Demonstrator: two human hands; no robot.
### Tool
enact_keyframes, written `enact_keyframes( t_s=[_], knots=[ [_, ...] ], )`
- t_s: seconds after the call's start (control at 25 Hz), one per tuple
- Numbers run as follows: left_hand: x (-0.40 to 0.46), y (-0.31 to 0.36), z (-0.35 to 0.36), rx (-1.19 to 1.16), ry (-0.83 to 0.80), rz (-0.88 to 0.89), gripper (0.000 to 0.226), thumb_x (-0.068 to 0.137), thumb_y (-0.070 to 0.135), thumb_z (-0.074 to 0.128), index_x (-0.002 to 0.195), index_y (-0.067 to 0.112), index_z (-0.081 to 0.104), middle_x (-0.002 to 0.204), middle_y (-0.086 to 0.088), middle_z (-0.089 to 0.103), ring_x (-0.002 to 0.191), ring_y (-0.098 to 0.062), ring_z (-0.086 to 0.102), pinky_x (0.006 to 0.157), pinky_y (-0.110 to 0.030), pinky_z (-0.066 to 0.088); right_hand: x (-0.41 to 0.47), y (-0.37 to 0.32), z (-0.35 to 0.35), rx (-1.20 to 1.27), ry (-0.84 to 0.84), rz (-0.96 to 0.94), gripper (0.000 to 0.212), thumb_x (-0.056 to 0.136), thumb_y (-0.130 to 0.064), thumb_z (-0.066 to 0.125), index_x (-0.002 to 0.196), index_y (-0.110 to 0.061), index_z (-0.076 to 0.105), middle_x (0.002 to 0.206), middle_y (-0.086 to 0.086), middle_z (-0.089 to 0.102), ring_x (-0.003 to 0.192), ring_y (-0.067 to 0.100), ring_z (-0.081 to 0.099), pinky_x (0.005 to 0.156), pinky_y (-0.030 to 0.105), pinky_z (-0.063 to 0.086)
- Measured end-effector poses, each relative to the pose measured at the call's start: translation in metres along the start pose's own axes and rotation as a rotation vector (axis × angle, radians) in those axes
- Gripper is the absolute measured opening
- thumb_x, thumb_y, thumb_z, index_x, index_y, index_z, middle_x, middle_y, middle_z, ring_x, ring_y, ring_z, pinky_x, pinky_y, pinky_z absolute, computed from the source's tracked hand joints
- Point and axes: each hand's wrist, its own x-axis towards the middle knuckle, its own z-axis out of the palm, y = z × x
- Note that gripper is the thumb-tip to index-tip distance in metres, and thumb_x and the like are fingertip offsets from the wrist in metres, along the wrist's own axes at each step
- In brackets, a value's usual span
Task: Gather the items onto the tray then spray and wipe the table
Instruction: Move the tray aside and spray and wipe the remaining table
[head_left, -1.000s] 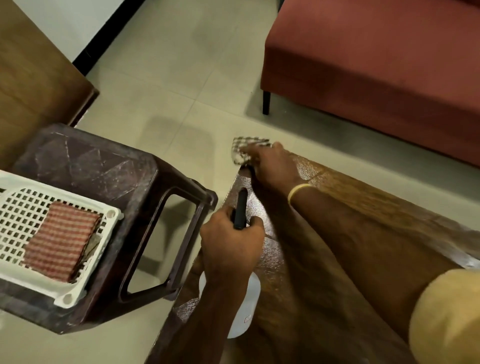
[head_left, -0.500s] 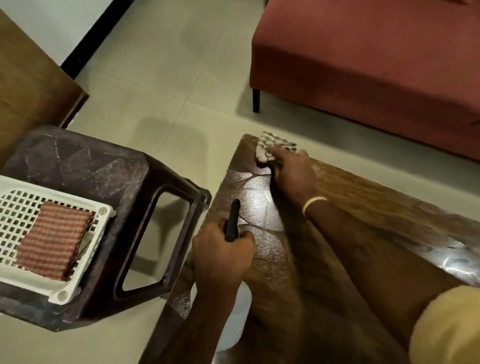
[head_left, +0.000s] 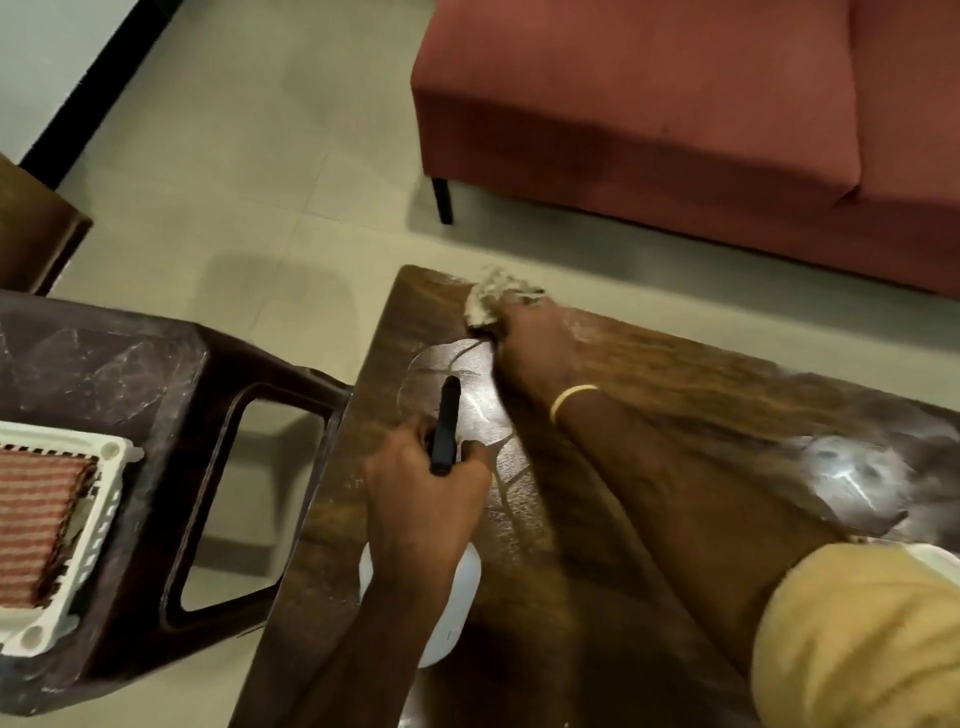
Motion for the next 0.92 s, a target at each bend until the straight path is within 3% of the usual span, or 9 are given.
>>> enact_keyframes(
  t_s=[0.12,0.2,0.32,0.4,0.52,0.64,0.76,0.84,0.92],
  knots=[
    [-0.009,0.003,0.009,-0.038,0.017,0.018,0.020,0.083,0.022,0.071,0.068,0.014,0.060,0.060,-0.002,0.058,0.057,-0.011,0.055,0.053,-0.019,0.038,-0.031,0.022,-0.006,0.041,-0.079,-0.123,0.043,0.096,-0.017,0.057,0.136,-0.029,0.053,0.142,0.002,0.055,0.127,0.038,0.046,0.106,0.053,0.042],
    [-0.012,0.003,0.011,-0.057,0.036,0.020,0.019,0.083,0.022,0.070,0.068,0.012,0.063,0.060,-0.005,0.060,0.058,-0.014,0.056,0.053,-0.021,0.040,-0.048,0.069,-0.020,0.044,0.000,0.012,0.042,0.094,-0.018,0.059,0.135,-0.027,0.055,0.138,0.004,0.058,0.121,0.038,0.053,0.107,0.050,0.042],
    [-0.018,0.006,0.010,-0.075,0.044,0.078,0.018,0.083,0.021,0.071,0.068,0.016,0.061,0.059,-0.001,0.059,0.057,-0.009,0.056,0.051,-0.017,0.037,-0.059,0.140,-0.038,0.055,0.082,0.316,0.041,0.092,-0.018,0.060,0.132,-0.023,0.060,0.122,0.014,0.067,0.103,0.037,0.061,0.094,0.042,0.049],
    [-0.022,0.003,0.014,-0.076,0.057,0.151,0.019,0.083,0.019,0.071,0.068,0.021,0.059,0.059,0.003,0.059,0.056,-0.008,0.057,0.052,-0.017,0.040,-0.058,0.144,-0.035,0.059,0.105,0.374,0.042,0.091,-0.017,0.061,0.133,-0.022,0.060,0.124,0.014,0.066,0.106,0.037,0.060,0.095,0.043,0.050],
    [-0.028,-0.005,0.022,-0.091,0.095,0.198,0.013,0.084,0.019,0.071,0.073,0.017,0.064,0.061,0.001,0.062,0.057,-0.011,0.061,0.057,-0.028,0.051,-0.081,0.099,-0.024,0.128,0.077,0.247,0.040,0.095,-0.016,0.058,0.134,-0.022,0.058,0.132,0.011,0.061,0.112,0.033,0.053,0.098,0.044,0.047],
    [-0.042,-0.007,0.024,-0.092,0.103,0.237,0.009,0.084,0.016,0.073,0.079,0.018,0.066,0.065,0.006,0.063,0.069,0.005,0.062,0.058,-0.007,0.045,-0.151,0.057,-0.013,0.151,-0.065,0.032,0.041,0.097,-0.017,0.054,0.136,-0.032,0.051,0.137,-0.001,0.057,0.107,0.022,0.051,0.091,0.040,0.051],
    [-0.055,-0.016,0.019,-0.106,0.085,0.329,0.017,0.082,0.009,0.076,0.090,0.020,0.067,0.078,0.014,0.065,0.079,0.019,0.058,0.069,0.005,0.038,-0.215,0.061,-0.018,0.097,-0.216,-0.109,0.049,0.094,-0.023,0.057,0.140,-0.037,0.045,0.149,-0.008,0.046,0.115,0.027,0.051,0.088,0.042,0.053],
    [-0.062,-0.027,0.012,-0.090,0.056,0.432,0.029,0.080,0.006,0.079,0.097,0.024,0.063,0.087,0.021,0.065,0.087,0.020,0.057,0.075,0.005,0.037,-0.242,0.083,-0.027,0.085,-0.250,-0.066,0.051,0.094,-0.023,0.056,0.140,-0.040,0.045,0.152,-0.013,0.041,0.112,0.026,0.050,0.085,0.040,0.053],
    [-0.073,-0.036,0.005,-0.042,0.037,0.529,0.037,0.078,0.011,0.077,0.105,0.028,0.057,0.093,0.034,0.062,0.092,0.023,0.054,0.079,0.006,0.036,-0.260,0.106,-0.035,0.101,-0.232,0.112,0.051,0.093,-0.018,0.055,0.139,-0.039,0.048,0.151,-0.014,0.041,0.108,0.023,0.050,0.086,0.037,0.052]
  ],
)
